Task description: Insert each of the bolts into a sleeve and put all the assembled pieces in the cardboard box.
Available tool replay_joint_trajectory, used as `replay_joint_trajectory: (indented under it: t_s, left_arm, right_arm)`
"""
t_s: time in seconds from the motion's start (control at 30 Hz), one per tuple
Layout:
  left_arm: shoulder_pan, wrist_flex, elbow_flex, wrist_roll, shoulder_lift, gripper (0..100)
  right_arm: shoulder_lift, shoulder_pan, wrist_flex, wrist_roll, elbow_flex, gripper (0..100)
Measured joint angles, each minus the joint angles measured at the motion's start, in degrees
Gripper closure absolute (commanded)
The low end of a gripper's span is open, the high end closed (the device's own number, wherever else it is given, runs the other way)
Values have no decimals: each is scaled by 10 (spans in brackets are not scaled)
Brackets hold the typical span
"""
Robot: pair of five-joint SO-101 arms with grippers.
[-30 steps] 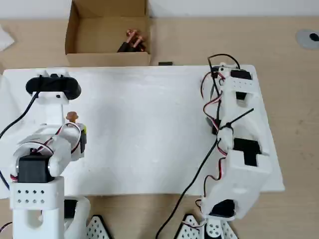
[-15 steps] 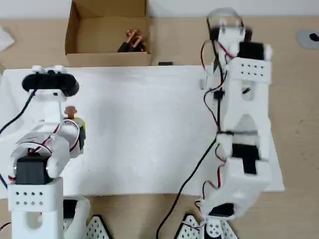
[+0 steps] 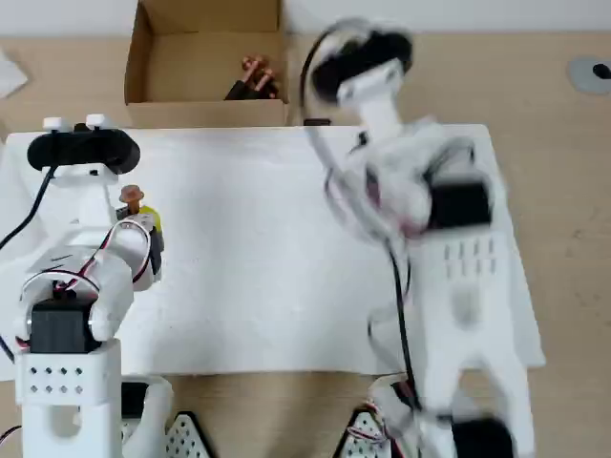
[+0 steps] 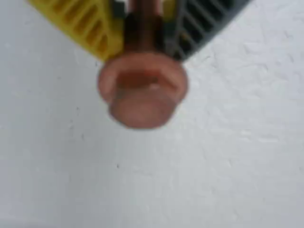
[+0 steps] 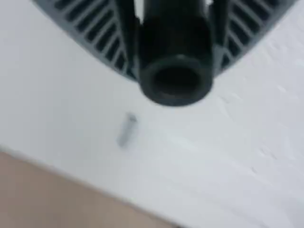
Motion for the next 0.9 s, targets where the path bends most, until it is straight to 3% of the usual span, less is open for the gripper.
replay_joint_trajectory:
  t_s: [0.23, 0.33, 0.6, 0.9]
  left_arm:
    - [24, -79, 29, 0, 0, 994]
    - [48, -127, 47, 0, 0, 994]
    - [104, -256, 78, 1, 0, 994]
    - [178, -347, 93, 1, 0, 995]
  right_arm:
    - [-244, -50, -356, -7, 419, 988]
    - [-296, -80, -447, -33, 525, 988]
    - [-333, -208, -480, -84, 567, 988]
    - [-336, -238, -484, -84, 571, 987]
